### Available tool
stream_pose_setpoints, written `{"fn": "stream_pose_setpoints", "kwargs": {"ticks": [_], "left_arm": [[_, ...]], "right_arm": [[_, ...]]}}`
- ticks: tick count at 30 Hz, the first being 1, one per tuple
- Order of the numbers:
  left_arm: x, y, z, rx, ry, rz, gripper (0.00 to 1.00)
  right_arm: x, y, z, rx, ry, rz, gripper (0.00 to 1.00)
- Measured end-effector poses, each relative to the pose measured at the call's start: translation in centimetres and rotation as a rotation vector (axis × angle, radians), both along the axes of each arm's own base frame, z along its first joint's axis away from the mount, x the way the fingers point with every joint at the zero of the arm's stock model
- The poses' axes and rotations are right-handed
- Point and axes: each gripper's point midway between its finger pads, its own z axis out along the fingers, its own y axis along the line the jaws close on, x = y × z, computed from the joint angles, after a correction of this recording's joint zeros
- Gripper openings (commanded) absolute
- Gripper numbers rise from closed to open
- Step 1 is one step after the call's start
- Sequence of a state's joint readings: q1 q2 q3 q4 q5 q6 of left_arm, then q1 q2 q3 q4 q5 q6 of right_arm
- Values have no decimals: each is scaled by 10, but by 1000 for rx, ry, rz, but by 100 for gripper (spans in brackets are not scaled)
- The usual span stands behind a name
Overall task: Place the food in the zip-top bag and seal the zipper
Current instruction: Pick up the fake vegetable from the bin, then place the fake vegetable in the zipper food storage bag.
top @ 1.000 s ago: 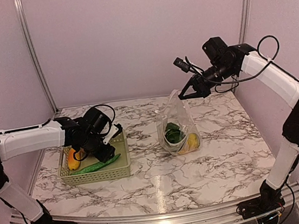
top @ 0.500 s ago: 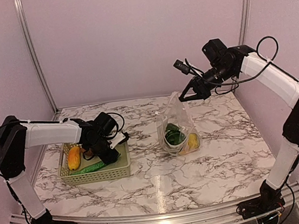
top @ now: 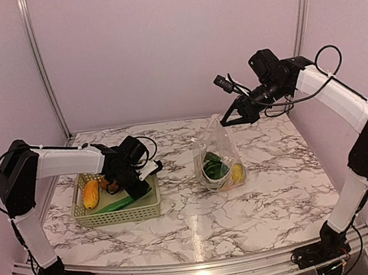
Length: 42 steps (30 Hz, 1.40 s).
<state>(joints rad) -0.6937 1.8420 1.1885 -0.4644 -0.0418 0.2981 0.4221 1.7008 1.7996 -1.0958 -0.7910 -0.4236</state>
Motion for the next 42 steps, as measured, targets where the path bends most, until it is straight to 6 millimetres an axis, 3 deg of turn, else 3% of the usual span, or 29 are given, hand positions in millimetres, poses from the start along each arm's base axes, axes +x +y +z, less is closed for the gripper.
{"fn": "stream_pose_setpoints", "kwargs": {"ticks": [5, 14, 20, 27, 35, 42], "left_arm": [[9, -3, 46, -58, -88, 24, 2], [19, -12, 204, -361, -379, 81, 0], [5, -28, 278, -662, -471, 71, 0], [-34, -63, 372, -1045, -564, -66, 0], [-95, -129, 426, -1298, -552, -306, 0], [-121, -174, 435, -1429, -575, -424, 0]], "right_arm": [[0, 0, 0, 0, 0, 0, 0], [0, 1, 0, 0, 0, 2, 0], [-2, 2, 0, -1, 0, 8, 0], [-3, 5, -2, -8, -1, 12, 0], [-4, 6, -3, -14, -2, 15, 0], [-4, 6, -2, -13, -2, 15, 0]]}}
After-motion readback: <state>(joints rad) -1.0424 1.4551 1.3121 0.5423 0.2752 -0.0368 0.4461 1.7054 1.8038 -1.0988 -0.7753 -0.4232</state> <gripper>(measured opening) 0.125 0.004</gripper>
